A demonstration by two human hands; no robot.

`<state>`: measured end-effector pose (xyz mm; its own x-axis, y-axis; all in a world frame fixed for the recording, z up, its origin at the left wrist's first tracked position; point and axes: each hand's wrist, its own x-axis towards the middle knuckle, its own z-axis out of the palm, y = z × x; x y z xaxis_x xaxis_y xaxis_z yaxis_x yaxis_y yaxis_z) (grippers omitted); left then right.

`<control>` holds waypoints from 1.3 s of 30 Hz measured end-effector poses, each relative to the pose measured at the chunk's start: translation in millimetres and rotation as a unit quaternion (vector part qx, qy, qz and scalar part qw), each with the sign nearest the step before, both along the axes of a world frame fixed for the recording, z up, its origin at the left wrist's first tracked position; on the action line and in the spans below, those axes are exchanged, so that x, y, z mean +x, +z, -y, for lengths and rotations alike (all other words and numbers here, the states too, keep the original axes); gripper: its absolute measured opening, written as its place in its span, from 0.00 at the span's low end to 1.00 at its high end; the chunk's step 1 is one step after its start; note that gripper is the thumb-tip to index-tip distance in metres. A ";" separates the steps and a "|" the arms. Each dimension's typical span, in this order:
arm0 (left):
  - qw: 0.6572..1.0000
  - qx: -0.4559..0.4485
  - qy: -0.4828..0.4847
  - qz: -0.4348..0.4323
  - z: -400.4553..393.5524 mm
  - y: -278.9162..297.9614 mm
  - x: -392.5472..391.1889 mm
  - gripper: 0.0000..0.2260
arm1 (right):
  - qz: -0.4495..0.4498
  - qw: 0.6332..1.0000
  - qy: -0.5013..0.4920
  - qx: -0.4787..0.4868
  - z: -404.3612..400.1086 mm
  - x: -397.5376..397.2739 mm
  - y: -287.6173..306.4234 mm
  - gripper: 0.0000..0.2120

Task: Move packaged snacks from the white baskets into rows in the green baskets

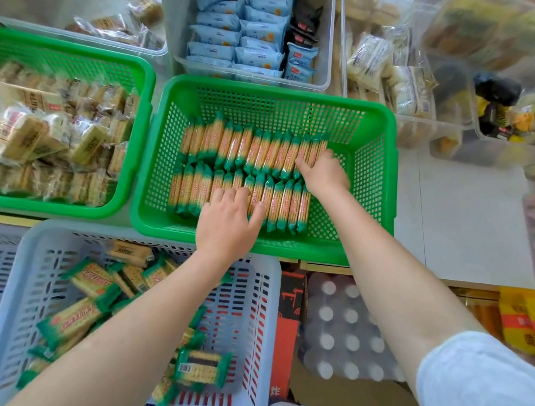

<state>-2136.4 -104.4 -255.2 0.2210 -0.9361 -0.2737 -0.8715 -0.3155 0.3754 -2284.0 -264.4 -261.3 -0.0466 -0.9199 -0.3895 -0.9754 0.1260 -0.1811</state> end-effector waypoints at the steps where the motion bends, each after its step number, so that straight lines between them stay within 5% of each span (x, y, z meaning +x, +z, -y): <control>1: 1.000 -0.002 0.001 0.000 0.2 -0.5 0.2 0.27 | -0.028 0.999 0.021 0.000 -1.6 -0.5 -0.3 0.42; 5: 1.000 -0.010 0.001 -0.001 -0.6 -0.8 -0.3 0.26 | -0.058 0.997 0.044 -0.003 -0.8 -1.1 0.1 0.44; 15: 1.000 -0.018 0.006 -0.007 -0.3 5.6 -2.9 0.23 | 0.051 0.997 0.040 0.051 -19.9 -21.2 20.2 0.45; 21: 0.992 -0.066 0.003 -0.108 -5.0 15.9 6.3 0.15 | 0.111 0.992 0.038 -0.052 -107.6 -16.7 63.1 0.29; 25: 0.970 -0.181 -0.033 -0.156 -47.1 32.4 31.6 0.10 | 0.233 0.952 0.076 -0.185 -207.7 4.7 76.2 0.12; 28: 0.974 -0.175 -0.030 -0.138 -106.4 27.3 61.4 0.10 | 0.289 0.954 0.042 -0.061 -272.2 19.8 52.8 0.08; 31: 0.986 -0.024 -0.011 -0.165 -165.0 13.0 83.9 0.08 | 0.224 0.964 0.041 0.137 -319.2 32.5 12.5 0.10; 33: 0.978 0.088 -0.018 -0.188 -199.0 4.6 97.5 0.09 | 0.140 0.962 0.082 0.221 -348.2 42.8 -10.7 0.20; 36: 0.964 0.155 -0.022 -0.216 -235.4 0.3 112.1 0.10 | 0.031 0.954 0.153 0.254 -383.9 49.4 -37.0 0.32; 39: 0.958 0.181 -0.021 -0.219 -255.5 5.4 120.5 0.11 | -0.032 0.959 0.150 0.238 -410.1 48.6 -49.5 0.34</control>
